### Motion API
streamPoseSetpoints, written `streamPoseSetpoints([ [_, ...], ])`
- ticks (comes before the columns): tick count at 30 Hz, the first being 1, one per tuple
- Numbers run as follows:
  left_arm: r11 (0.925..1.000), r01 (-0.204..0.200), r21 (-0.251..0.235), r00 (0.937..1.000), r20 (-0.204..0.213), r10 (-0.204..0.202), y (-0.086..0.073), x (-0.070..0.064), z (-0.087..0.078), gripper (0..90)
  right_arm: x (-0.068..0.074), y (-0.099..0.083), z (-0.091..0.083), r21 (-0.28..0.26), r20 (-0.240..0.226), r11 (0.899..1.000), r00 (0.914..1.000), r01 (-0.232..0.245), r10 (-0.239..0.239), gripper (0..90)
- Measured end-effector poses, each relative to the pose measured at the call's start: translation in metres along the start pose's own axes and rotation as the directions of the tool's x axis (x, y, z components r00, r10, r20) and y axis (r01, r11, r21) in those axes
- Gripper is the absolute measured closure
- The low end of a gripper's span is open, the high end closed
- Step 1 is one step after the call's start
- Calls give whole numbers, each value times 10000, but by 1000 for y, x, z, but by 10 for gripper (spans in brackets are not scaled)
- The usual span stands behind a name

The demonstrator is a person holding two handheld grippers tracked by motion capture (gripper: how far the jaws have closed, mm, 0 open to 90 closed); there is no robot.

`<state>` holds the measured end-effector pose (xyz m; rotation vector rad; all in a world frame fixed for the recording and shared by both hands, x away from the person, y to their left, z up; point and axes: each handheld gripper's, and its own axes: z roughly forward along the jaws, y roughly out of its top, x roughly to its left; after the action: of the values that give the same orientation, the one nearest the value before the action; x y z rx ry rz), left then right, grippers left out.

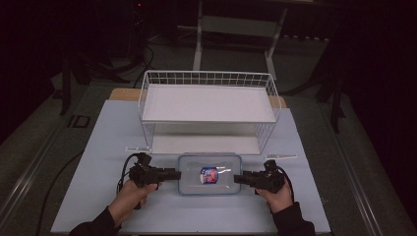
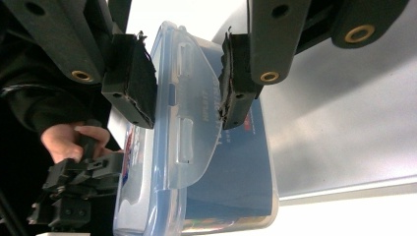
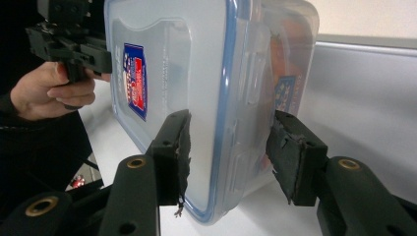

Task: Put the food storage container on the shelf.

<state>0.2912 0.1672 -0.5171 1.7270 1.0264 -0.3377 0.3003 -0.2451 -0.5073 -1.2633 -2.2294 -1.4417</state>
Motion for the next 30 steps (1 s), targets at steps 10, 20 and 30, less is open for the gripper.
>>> streamPoseSetpoints([
  [10,9946,-376,-965,9977,-600,319,15,-15,5,564,3,9,-13,-533,253,9985,9996,-80,94,520],
  [20,9879,80,-1548,9973,-713,-192,34,-8,18,563,-13,40,-16,-966,329,9950,9991,-240,273,521],
  [30,9742,105,-2254,9915,-1239,-394,43,5,32,543,-29,51,-5,-1290,657,9913,9972,-260,347,520],
])
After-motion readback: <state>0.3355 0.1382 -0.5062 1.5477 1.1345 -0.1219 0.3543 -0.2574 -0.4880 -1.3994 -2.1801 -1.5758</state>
